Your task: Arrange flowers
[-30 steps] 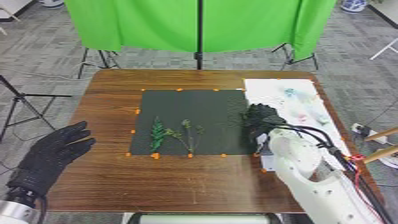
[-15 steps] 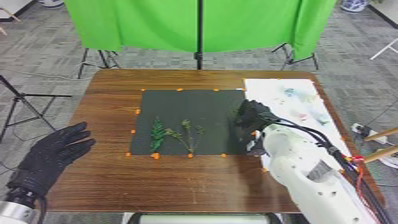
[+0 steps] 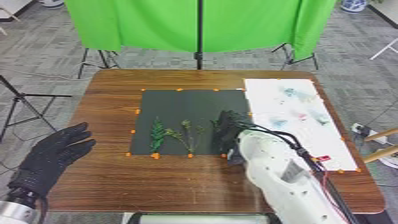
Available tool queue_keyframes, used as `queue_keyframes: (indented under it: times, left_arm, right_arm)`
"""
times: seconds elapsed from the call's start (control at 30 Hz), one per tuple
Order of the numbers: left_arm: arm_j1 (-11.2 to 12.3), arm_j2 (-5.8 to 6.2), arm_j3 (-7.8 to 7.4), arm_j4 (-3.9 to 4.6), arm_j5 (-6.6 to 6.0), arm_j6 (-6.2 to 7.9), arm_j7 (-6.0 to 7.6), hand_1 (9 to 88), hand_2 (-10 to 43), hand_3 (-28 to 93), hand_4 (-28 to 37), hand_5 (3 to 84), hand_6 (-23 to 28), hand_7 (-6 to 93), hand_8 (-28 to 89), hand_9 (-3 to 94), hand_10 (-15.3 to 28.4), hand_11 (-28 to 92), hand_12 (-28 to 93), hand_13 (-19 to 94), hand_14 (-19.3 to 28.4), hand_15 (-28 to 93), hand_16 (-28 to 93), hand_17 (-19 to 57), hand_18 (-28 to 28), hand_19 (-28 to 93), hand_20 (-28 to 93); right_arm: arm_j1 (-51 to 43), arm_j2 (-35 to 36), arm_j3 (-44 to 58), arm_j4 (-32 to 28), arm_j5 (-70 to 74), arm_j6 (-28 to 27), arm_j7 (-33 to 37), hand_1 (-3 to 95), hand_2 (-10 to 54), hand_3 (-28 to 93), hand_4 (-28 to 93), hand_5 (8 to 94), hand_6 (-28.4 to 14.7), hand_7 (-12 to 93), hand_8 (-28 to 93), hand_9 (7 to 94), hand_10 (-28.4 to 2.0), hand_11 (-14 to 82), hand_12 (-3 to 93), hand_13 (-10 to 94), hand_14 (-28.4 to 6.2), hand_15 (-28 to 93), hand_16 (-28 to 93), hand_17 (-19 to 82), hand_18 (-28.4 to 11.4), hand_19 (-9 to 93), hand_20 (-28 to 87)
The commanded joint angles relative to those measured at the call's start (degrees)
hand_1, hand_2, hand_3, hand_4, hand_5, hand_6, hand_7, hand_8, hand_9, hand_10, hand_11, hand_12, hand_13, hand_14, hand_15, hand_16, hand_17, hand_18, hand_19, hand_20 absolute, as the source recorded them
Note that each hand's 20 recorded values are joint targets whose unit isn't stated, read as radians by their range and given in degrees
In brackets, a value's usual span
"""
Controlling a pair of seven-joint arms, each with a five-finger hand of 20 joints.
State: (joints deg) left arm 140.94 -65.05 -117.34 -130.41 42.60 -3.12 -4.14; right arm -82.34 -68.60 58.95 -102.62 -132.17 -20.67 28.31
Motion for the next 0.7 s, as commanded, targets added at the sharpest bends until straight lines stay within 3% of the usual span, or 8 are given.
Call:
queue_keyframes:
  times: [0.03,0.2,0.27,0.3,0.4,0.5,0.6,0.7]
  left_arm:
    - [0.7,-0.39,0.32,0.15,0.13,0.02,-0.49,28.9,4.2,70,-24.9,40.4,4.2,21.5,-12,35.3,11.9,28,15,28,15.5,42,-4,-6.1,22.3,53,1]
    - [0.7,-0.27,0.4,0.18,0.06,0.18,-0.41,28.9,4.3,70,-24.9,40.4,4.4,21.0,-12,35.2,12.0,28,15,28,15.6,42,-4,-6.1,22.3,53,1]
    - [0.8,-0.21,0.4,0.15,0.01,0.29,-0.25,28.9,4.3,70,-24.8,40.5,4.6,20.7,-11,35.2,12.0,28,15,28,15.6,42,-4,-6.1,22.2,53,1]
    - [0.9,-0.32,0.3,0.15,-0.01,0.08,-0.35,28.9,4.3,70,-24.7,40.5,4.6,20.5,-11,35.2,12.0,28,15,28,15.6,42,-4,-6.1,22.3,53,1]
    - [0.7,-0.32,0.33,0.2,0.09,0.05,-0.4,28.9,4.3,70,-24.7,40.5,4.6,20.3,-11,35.2,12.1,27,15,28,15.8,42,-4,-6.1,22.3,53,1]
    - [0.7,-0.35,0.27,0.19,0.1,-0.05,-0.47,28.9,4.4,70,-24.7,40.5,4.7,20.1,-11,35.1,12.1,27,15,28,15.9,41,-4,-6.2,22.3,53,1]
    - [0.8,-0.4,0.35,0.18,0.12,-0.01,-0.34,28.8,4.4,70,-24.4,40.4,4.7,19.8,-11,35.0,12.2,27,15,28,15.9,41,-4,-6.2,22.3,52,1]
    - [0.8,-0.39,0.29,0.2,0.11,-0.08,-0.4,28.8,4.5,70,-24.4,40.4,4.8,19.4,-11,35.0,12.2,27,16,28,15.8,41,-4,-6.2,22.3,52,1]
  right_arm:
    - [-0.5,-0.1,-0.3,1.1,-2.2,-0.1,-0.1,42.0,-7.3,88,-21,73.8,-7.3,74,-3,82.1,-7.3,53.3,40.0,80,-2.9,84,27,46,-19.3,93,64]
    - [-0.6,0.2,-0.3,1.5,-3.7,-1.3,0.0,40.4,-9.1,88,-25,80.5,-1.3,72,-15,82.3,-7.1,53.7,37.7,80,-2.6,83,28,46,-19.2,93,64]
    - [-0.5,0.2,-0.3,1.4,-4.2,-1.9,0.4,39.5,-9.4,88,-27,87.2,2.2,59,-15,82.2,-7.3,54.7,36.1,80,-2.6,83,28,46,-19.1,93,63]
    - [-0.5,0.3,-0.2,1.4,-4.3,-2.1,0.2,38.9,-9.5,88,-28,90.5,0.5,47,-9,82.1,-7.4,55.2,35.2,80,-2.6,83,28,46,-19.1,93,63]
    - [-0.4,0.7,-0.2,1.3,-5.3,-2.9,-0.1,39.8,-9.5,82,-28,73.3,-3.3,76,-7,87.9,-7.5,48.0,32.3,83,-3.2,76,31,47,-20.9,93,56]
    - [-0.4,0.8,0.4,0.9,-5.2,-4.1,-0.1,37.3,-9.5,81,-28,72.5,-2.0,77,-7,88.0,-7.4,47.7,32.5,83,-3.2,76,31,47,-21.0,93,56]
    - [-0.5,1.4,0.7,0.2,-5.4,-4.4,-0.3,34.3,-9.5,80,-28,72.6,-1.0,78,-24,86.8,-7.5,47.8,32.8,83,-3.2,75,32,46,-20.8,93,55]
    - [-0.7,1.8,1.1,-0.7,-5.3,-4.8,-0.1,32.5,-9.5,79,-28,72.2,-0.8,79,-28,86.0,-7.5,48.0,32.7,82,-3.4,75,31,46,-20.9,93,55]
